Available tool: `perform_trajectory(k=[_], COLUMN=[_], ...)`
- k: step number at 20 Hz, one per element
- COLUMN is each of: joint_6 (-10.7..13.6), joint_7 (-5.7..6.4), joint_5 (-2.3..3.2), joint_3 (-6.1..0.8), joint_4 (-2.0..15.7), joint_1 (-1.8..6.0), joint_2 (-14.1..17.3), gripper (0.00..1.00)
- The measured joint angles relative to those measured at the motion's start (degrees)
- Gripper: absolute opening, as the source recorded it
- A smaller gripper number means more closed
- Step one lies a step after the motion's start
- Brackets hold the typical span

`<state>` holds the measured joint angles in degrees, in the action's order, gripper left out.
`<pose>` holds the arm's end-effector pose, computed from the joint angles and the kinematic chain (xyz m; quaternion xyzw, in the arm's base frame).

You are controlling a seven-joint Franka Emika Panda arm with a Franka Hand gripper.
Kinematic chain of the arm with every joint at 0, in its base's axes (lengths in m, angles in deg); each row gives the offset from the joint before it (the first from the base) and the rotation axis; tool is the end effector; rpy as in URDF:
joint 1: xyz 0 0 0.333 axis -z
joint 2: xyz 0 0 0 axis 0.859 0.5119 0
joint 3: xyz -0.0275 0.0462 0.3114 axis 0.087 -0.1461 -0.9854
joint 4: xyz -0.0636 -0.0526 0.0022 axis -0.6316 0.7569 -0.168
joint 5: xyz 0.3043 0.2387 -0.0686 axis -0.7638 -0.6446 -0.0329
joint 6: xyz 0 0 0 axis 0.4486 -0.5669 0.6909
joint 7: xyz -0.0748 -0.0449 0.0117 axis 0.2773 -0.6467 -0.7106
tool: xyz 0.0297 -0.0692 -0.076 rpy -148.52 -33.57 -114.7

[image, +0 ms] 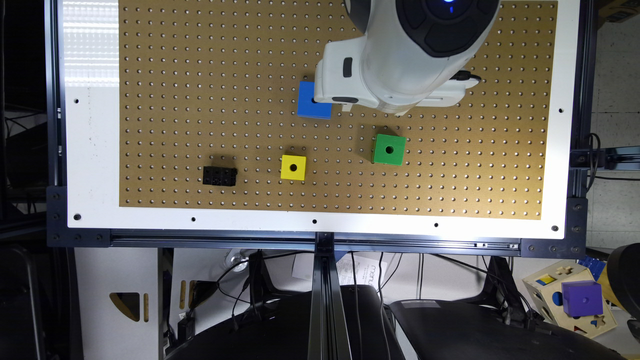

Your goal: Pick up green block.

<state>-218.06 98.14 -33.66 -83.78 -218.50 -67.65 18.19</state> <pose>0.5162 0.1018 0.2850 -0.9212 0.3891 -0.0059 0.0057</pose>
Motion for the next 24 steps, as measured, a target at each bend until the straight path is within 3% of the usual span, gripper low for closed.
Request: perform_trajectory(k=[7,15,18,22,24], joint_6=[0.00,0.00,-0.13,-2.86,-3.53], joint_7=[-0.18,-0.11,-0.10,-0.10,-0.04], joint_5=[0.00,-0.01,-0.01,-0.01,-0.02], joint_3=[-0.17,-1.13,-1.23,-1.25,-1.52], joint_4=[0.25,3.88,5.37,7.00,8.66], joint_1=[-0.03,-0.03,-0.03,-0.03,-0.08], joint_2=[0.01,2.35,4.42,9.09,11.01], gripper=[1.00,1.00,1.00,1.00,1.00])
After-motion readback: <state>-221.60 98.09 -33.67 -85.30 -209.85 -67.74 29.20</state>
